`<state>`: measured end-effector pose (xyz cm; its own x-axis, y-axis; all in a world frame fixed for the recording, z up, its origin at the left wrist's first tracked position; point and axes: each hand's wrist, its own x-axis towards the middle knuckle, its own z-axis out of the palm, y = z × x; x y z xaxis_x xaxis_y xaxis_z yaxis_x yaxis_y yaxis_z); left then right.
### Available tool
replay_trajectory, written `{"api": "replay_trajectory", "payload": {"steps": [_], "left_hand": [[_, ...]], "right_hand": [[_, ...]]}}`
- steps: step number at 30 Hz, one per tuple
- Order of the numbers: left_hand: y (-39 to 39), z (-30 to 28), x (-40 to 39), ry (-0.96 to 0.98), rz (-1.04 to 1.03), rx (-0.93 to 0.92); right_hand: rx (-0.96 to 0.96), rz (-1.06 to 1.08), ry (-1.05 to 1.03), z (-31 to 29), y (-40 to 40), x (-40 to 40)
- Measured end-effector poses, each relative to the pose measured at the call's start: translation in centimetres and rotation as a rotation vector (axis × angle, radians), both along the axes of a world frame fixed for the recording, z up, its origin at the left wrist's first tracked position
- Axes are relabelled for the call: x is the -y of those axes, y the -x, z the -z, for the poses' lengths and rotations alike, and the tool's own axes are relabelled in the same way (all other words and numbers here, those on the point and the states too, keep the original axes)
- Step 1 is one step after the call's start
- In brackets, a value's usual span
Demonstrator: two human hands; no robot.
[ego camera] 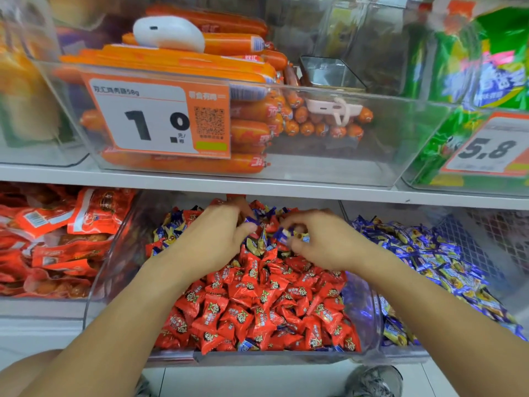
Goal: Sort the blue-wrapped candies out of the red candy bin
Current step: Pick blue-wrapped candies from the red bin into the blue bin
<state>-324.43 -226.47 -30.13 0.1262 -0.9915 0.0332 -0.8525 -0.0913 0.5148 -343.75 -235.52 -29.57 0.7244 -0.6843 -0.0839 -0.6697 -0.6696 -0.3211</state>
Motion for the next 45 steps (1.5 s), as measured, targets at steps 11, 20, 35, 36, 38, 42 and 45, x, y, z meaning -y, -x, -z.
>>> {"api": "replay_trajectory", "payload": {"steps": [11,20,35,36,38,42,45], "left_hand": [[0.3,0.4,-0.6,-0.038,0.086,0.057],[0.2,1.1,-0.1,0.015,0.042,0.263],[-0.4,-0.8,-1.7,0.18,-0.022,-0.158],[-0.1,-1.1,-2.3,0.207,-0.04,-0.26],[1.2,-1.0,-3.2,0.197,-0.06,-0.484],[5.4,-0.4,-3.8,0.16,-0.008,-0.74],[8.5,-1.3,-3.6,0.12,-0.027,-0.991]], "right_hand": [[0.036,0.091,-0.197,-0.2,-2.4,-0.7],[-0.165,0.06,-0.043,-0.2,-3.2,-0.6],[0.379,0.027,-0.19,-1.7,1.0,-2.4],[0.455,0.056,-0.236,-1.3,0.9,-3.2],[0.642,0.086,-0.354,-0.4,0.6,-5.0],[0.838,0.095,-0.339,-0.2,1.1,-7.8],[0.948,0.209,-0.218,-0.6,4.8,-7.8]]}}
